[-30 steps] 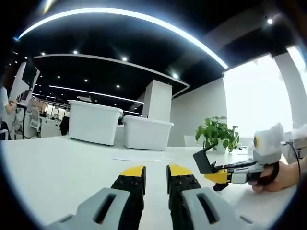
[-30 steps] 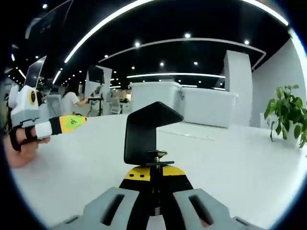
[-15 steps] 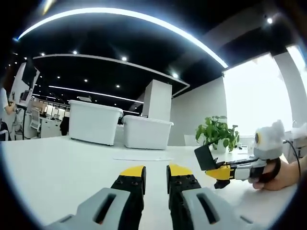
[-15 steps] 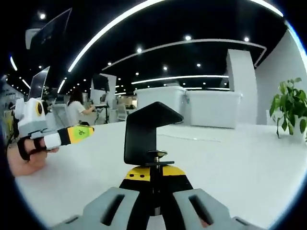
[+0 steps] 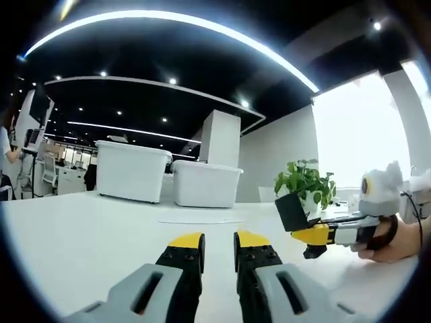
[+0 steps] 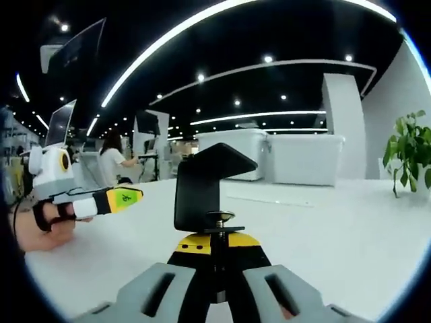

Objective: Clamp the fixed fixture on the desktop, loosen the retaining clip, secure it to the edge of the desk, and tighten the retaining clip.

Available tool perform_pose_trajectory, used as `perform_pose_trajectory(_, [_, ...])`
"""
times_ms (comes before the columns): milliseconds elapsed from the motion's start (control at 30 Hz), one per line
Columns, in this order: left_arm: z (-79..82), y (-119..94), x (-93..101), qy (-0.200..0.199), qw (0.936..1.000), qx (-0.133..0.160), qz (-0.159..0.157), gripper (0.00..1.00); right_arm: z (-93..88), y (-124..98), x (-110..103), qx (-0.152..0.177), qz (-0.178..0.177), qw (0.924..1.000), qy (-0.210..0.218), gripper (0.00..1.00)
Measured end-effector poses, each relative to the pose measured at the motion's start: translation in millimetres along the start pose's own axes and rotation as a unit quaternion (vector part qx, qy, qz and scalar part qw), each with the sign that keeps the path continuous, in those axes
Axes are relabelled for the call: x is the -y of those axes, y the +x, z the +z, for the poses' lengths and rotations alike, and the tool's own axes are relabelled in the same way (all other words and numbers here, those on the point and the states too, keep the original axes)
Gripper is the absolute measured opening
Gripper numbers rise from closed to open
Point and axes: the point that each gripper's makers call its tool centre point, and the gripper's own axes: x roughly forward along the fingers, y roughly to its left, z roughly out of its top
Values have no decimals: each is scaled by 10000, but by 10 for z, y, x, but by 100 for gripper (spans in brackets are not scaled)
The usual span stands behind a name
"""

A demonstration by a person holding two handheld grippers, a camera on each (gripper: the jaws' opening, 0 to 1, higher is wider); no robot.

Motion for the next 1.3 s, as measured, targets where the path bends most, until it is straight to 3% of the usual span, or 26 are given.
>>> perform_pose_trajectory(333, [-2, 2, 5, 16, 10000, -5, -19, 18, 122, -40, -102, 229, 148, 9995, -151, 3])
perform_pose_trajectory(500, [-47, 3, 10, 126, 9999, -113, 4, 18, 218, -85, -168, 429, 357, 9980, 299, 3])
perform_pose_trajectory(800, [-76, -8, 80, 283, 9993, -191, -118, 18, 365, -194, -208, 648, 455, 9957, 487, 3])
perform_pose_trajectory(967, [-86, 16, 109, 394, 9988, -230, -186, 18, 468, -259, -255, 863, 504, 9946, 264, 3])
perform_pose_trajectory(1033, [-90, 16, 123, 421, 9986, -247, -213, 18, 478, -297, -282, 907, 529, 9943, 208, 3])
perform_pose_trajectory(1133, [-81, 7, 140, 438, 9985, -228, -248, 18, 452, -401, -357, 932, 697, 9914, 599, 3])
perform_pose_trajectory(1300, [-63, -76, 235, 476, 9982, -212, -296, 18, 387, -542, -438, 897, 753, 9913, 608, 3])
